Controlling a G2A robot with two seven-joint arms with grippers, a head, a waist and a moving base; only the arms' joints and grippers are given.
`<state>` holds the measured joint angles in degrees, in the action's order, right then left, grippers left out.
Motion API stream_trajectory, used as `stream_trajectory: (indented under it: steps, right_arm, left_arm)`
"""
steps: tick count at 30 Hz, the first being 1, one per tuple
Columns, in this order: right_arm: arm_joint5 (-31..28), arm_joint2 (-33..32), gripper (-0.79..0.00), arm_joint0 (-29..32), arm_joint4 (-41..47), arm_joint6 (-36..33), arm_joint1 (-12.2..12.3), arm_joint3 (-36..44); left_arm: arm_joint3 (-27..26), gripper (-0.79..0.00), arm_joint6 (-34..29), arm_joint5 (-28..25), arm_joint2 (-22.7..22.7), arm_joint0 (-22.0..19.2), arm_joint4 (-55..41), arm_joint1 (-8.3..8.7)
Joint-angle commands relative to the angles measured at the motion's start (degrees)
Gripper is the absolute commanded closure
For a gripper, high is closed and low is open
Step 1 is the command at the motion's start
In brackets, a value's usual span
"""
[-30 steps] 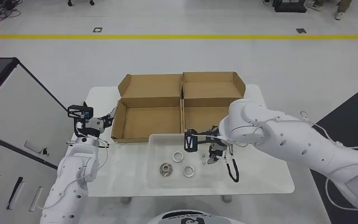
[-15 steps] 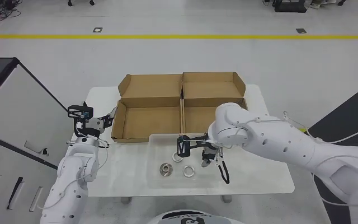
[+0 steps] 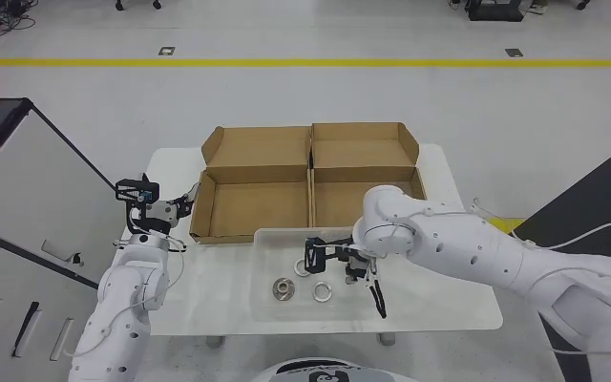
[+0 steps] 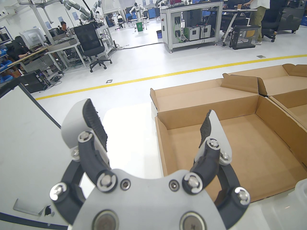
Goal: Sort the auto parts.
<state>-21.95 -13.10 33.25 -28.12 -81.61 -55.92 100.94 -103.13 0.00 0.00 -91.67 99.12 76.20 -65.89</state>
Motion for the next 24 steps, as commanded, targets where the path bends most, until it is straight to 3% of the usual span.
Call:
stream_trajectory:
  steps: [1,24]
  right_arm:
    - [0.0,0.2,-0.379,0.3,-0.1,0.0,-0.3,-0.2]
    - [1.1,1.5,-0.351,2.5,-2.1,-1.8,-3.1,-4.2]
  left_arm:
    - [0.0,-0.785,0.0,0.0,0.0,0.0,0.0,0.00]
    - [0.0,-0.785,0.0,0.0,0.0,0.0,0.0,0.00]
